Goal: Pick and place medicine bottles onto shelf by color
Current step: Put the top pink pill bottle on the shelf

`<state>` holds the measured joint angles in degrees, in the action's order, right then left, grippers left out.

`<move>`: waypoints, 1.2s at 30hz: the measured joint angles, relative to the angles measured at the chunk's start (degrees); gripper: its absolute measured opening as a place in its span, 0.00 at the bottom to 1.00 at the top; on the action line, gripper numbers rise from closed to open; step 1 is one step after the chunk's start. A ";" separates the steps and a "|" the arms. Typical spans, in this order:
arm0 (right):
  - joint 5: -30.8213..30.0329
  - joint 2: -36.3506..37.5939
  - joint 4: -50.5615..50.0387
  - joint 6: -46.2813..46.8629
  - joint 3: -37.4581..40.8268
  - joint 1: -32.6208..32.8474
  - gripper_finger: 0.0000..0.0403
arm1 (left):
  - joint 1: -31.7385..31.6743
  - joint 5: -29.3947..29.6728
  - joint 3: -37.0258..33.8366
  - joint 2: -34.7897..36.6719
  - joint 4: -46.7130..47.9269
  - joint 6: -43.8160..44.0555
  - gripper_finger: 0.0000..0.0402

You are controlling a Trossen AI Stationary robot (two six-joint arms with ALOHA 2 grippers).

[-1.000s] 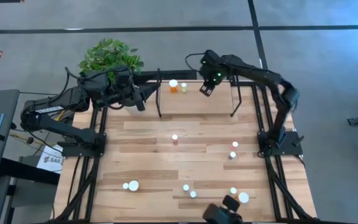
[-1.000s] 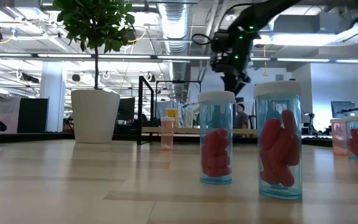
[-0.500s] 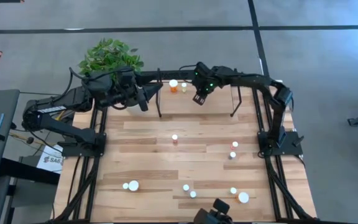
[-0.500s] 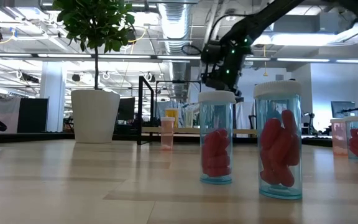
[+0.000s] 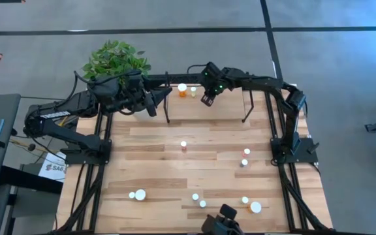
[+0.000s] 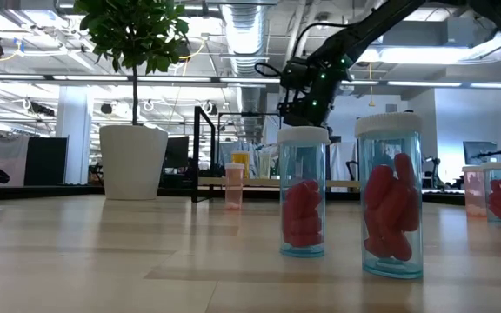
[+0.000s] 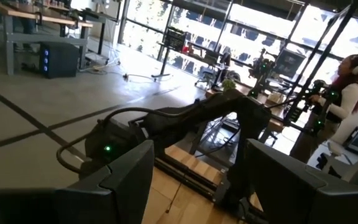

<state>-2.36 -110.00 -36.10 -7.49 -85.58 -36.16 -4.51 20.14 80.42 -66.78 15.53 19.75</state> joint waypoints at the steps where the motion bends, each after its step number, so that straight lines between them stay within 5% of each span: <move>1: 0.01 0.00 0.34 -0.07 0.00 0.04 0.33 | 0.00 0.00 0.00 0.00 0.00 0.00 0.59; 36: 0.90 0.17 3.61 -7.16 2.73 0.02 0.34 | 0.37 -0.09 -0.02 0.00 0.07 -0.02 0.59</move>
<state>-1.45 -109.82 -32.48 -14.66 -82.85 -36.14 -4.14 20.05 80.40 -66.78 15.59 19.73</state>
